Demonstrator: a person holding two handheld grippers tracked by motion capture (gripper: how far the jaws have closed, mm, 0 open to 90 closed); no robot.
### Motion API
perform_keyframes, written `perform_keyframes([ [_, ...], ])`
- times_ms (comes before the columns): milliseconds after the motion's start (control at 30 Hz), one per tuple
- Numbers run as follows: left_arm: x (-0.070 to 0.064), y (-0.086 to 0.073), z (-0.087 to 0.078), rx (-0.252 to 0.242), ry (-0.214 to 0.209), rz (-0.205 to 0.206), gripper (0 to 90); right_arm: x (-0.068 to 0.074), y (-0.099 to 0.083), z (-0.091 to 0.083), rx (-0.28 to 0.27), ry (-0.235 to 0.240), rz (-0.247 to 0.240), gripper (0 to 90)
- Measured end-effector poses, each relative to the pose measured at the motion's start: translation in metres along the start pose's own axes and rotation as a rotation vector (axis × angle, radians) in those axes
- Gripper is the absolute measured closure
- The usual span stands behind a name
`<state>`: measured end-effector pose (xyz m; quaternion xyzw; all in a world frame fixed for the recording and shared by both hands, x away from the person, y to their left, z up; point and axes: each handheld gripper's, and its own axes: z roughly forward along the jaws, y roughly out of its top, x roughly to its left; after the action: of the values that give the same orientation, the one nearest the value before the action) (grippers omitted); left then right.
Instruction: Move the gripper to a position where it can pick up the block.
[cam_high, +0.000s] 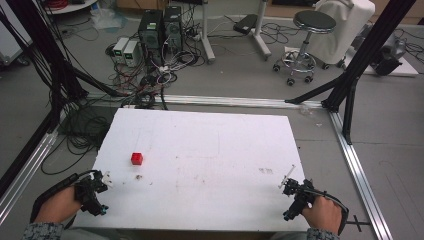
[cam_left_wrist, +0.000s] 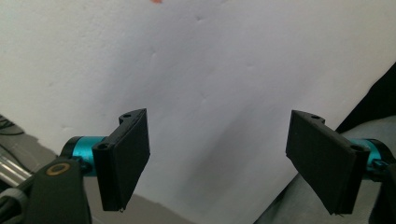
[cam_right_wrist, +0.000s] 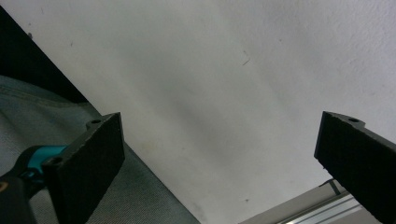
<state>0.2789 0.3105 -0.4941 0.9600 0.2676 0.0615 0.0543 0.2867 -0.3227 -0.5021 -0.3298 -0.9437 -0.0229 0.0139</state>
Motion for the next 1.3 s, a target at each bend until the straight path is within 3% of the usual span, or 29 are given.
perform_keyframes([
  [100, 0.006, -0.002, -0.002, 0.007, 0.006, 0.043, 21.7, 0.000, 0.001, 0.000, 0.000, 0.003, -0.004, 1.1],
  [200, 0.010, -0.003, -0.003, 0.002, 0.009, 0.062, 21.7, 0.000, 0.001, 0.000, 0.002, 0.004, -0.007, 1.1],
  [233, 0.013, -0.002, -0.004, 0.002, 0.010, 0.097, 21.7, 0.000, 0.002, 0.000, 0.000, 0.006, -0.009, 1.1],
  [267, 0.013, -0.002, -0.004, 0.002, 0.010, 0.097, 21.7, 0.000, 0.002, 0.000, 0.000, 0.006, -0.009, 1.1],
  [300, 0.016, -0.002, -0.005, 0.000, 0.014, 0.128, 21.7, 0.000, 0.002, 0.000, -0.001, 0.005, -0.011, 1.1],
  [467, 0.022, 0.001, -0.004, 0.002, 0.012, 0.161, 21.7, 0.001, 0.001, -0.001, -0.005, 0.003, -0.011, 1.1],
  [667, 0.033, 0.009, -0.005, 0.013, 0.010, 0.218, 21.7, -0.001, -0.001, -0.001, -0.011, 0.004, -0.004, 1.1],
  [700, 0.036, 0.013, -0.006, 0.013, 0.013, 0.247, 21.6, -0.001, -0.001, -0.001, -0.011, 0.006, -0.006, 1.1],
  [833, 0.044, 0.019, -0.010, 0.034, 0.008, 0.294, 21.6, 0.000, -0.001, -0.001, -0.014, 0.002, -0.005, 1.1],
  [1300, 0.068, 0.044, -0.022, 0.071, 0.005, 0.381, 21.6, 0.000, 0.000, -0.001, -0.018, 0.007, -0.008, 1.1],
])
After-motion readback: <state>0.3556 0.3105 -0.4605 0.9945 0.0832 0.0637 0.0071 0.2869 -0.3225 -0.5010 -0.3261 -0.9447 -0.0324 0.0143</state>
